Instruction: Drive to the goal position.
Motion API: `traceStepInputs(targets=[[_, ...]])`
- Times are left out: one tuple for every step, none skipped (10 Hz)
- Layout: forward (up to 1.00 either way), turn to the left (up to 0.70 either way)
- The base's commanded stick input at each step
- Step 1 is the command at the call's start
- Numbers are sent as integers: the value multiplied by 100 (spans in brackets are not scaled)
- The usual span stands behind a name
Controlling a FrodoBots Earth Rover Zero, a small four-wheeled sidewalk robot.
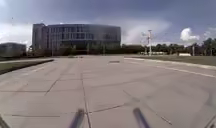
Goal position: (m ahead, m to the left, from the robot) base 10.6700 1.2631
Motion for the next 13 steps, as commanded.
traceStepInputs(targets=[[98, 2], [98, 17], [99, 26], [99, 1], [98, 0], [99, 0], [99, -2], [98, -1], [99, 0], [99, -1], [99, -2], [98, -2], [99, -1]])
